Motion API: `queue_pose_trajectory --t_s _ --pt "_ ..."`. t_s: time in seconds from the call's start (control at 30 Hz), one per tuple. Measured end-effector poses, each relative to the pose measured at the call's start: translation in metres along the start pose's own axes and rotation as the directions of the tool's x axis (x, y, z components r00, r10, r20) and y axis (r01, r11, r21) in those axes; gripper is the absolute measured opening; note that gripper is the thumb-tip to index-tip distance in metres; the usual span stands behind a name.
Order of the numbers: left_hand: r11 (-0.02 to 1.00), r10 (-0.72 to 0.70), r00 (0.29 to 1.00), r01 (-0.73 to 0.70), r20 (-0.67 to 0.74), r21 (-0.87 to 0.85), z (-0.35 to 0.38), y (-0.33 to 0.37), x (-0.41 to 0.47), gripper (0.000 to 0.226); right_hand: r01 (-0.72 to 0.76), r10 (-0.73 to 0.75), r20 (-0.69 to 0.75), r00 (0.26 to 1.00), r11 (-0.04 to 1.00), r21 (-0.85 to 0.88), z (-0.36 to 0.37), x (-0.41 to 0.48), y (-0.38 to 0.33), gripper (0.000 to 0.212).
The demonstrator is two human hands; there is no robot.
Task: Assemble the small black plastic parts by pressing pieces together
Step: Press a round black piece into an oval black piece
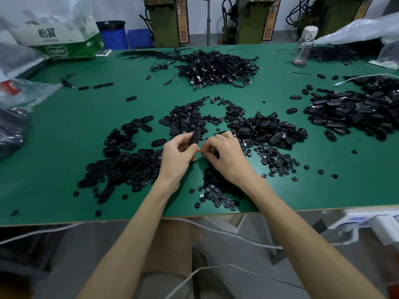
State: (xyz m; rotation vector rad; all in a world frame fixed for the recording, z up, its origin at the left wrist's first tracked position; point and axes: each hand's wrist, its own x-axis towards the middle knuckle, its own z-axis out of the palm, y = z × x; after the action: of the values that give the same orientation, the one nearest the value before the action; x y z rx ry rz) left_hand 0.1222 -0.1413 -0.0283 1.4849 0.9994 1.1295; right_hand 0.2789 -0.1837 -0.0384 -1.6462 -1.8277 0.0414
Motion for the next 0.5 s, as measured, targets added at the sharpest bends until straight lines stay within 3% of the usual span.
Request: queue_pose_trajectory --t_s 0.17,0.33,0.5 --pt "0.998 0.009 1.0 -0.009 -0.004 0.066 0.0 -0.002 0.0 0.032 -0.115 0.129 -0.044 0.991 0.964 0.241 -0.008 0.0 -0.002 0.002" --pt "0.993 0.022 1.0 -0.024 0.023 0.119 0.001 0.0 -0.002 0.034 -0.197 0.3 -0.078 0.951 0.777 0.598 -0.02 -0.001 0.002 0.011" --pt "0.992 0.034 0.998 -0.039 0.051 0.116 0.001 0.001 -0.004 0.034 -0.19 0.315 -0.071 0.947 0.721 0.666 -0.02 -0.002 0.003 0.008"
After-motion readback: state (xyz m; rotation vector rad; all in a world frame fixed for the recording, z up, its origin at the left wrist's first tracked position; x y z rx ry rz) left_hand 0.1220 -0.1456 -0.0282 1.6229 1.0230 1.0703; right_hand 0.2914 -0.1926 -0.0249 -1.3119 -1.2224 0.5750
